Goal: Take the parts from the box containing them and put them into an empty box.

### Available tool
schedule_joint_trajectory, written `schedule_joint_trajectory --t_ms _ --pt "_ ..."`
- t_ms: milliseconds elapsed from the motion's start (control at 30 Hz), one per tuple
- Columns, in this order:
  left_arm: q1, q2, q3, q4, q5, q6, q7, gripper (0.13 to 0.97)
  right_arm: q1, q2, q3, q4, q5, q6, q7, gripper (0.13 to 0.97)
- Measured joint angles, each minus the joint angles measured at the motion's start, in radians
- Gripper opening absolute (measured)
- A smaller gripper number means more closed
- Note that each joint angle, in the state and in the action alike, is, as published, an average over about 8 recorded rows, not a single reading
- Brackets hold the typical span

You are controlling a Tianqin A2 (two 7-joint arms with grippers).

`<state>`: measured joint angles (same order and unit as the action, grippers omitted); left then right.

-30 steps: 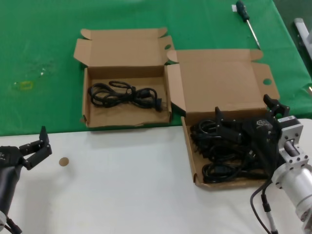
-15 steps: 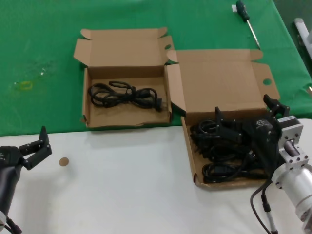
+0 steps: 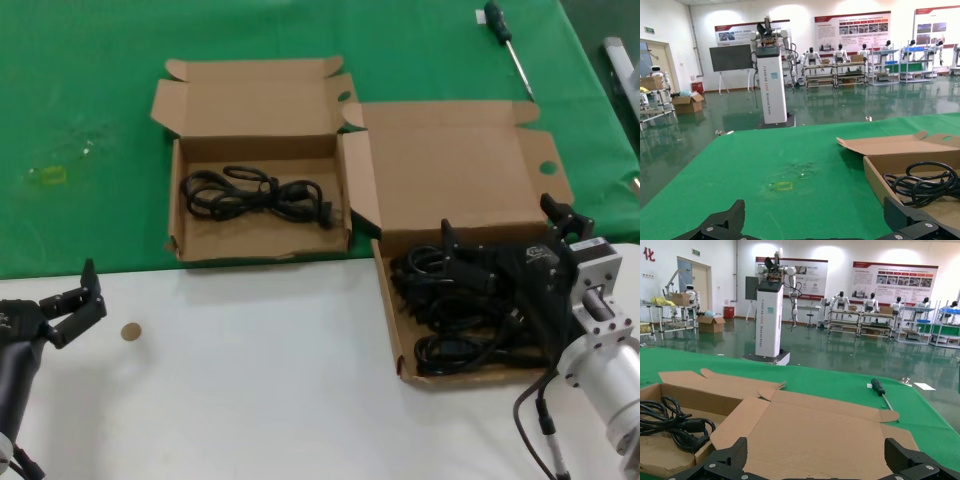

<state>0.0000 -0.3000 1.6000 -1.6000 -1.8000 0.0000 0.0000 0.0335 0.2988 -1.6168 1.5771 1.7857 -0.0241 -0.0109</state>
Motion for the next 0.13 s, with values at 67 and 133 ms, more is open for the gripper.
schedule_joint_trajectory --t_ms 67,133 --pt "0.0 0.0 0.0 0.0 0.0 0.0 0.0 0.966 0.0 0.0 0.0 0.0 0.0 0.0 0.0 0.966" --pt "0.0 0.0 0.0 0.0 0.0 0.0 0.0 0.966 0.0 0.0 0.0 0.0 0.0 0.0 0.0 0.966"
